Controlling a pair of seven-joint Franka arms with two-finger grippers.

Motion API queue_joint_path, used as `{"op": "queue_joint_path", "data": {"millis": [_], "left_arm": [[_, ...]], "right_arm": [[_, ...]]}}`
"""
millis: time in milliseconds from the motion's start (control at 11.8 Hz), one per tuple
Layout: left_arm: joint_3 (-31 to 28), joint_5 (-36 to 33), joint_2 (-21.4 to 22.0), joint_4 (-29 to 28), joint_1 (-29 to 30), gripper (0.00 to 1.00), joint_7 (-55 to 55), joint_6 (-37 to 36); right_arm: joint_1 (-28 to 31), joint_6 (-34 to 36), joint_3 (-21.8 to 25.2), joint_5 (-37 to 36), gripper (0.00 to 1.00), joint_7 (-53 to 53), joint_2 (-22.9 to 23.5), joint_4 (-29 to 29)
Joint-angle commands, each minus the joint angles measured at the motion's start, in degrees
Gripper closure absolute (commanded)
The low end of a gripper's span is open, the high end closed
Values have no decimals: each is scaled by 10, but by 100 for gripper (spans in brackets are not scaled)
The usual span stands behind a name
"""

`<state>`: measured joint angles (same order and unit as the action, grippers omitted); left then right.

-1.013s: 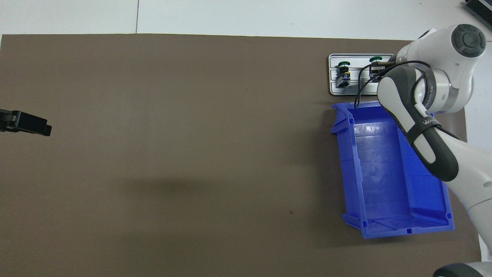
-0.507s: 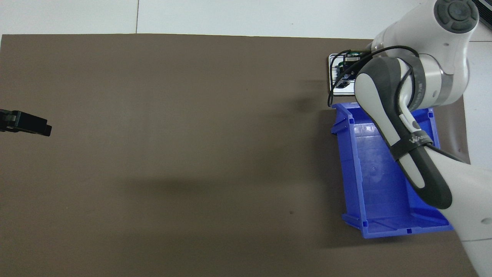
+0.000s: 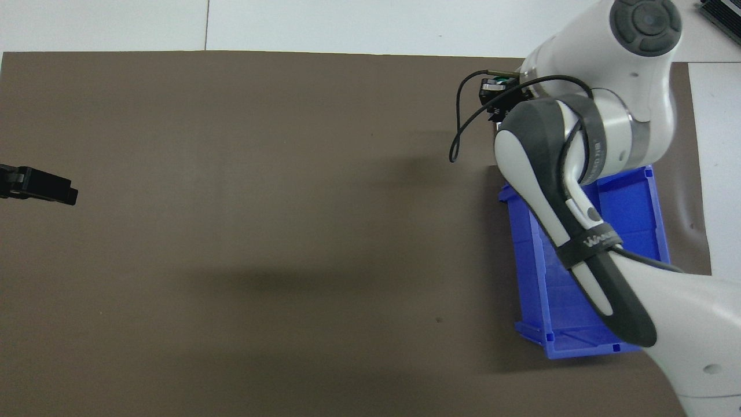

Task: Place and press button with both arms

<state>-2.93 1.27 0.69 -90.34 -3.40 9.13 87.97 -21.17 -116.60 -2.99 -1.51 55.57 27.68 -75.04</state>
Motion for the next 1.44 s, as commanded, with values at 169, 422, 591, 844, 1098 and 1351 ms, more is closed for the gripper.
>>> {"op": "queue_joint_path", "data": {"millis": [169, 422, 591, 844, 1098, 1351], "left_arm": [[3, -11, 15, -17, 3, 0, -5, 2], [3, -11, 15, -17, 3, 0, -5, 2], [3, -11, 15, -17, 3, 0, -5, 3], [3, -11, 15, -17, 3, 0, -5, 3], [3, -11, 15, -17, 3, 0, -5, 3], [3, -11, 15, -17, 3, 0, -5, 2]], "right_arm": [[-63, -79, 1, -10, 100, 249, 33, -11], [-102, -88, 3, -53, 100, 387, 97, -5], [-113, -103, 2, -57, 100, 487, 122, 2], [-119, -91, 1, -53, 100, 548, 131, 9], [-145, -56, 3, -54, 100, 569, 136, 31], [-170, -13, 3, -55, 100, 587, 158, 94]]}}
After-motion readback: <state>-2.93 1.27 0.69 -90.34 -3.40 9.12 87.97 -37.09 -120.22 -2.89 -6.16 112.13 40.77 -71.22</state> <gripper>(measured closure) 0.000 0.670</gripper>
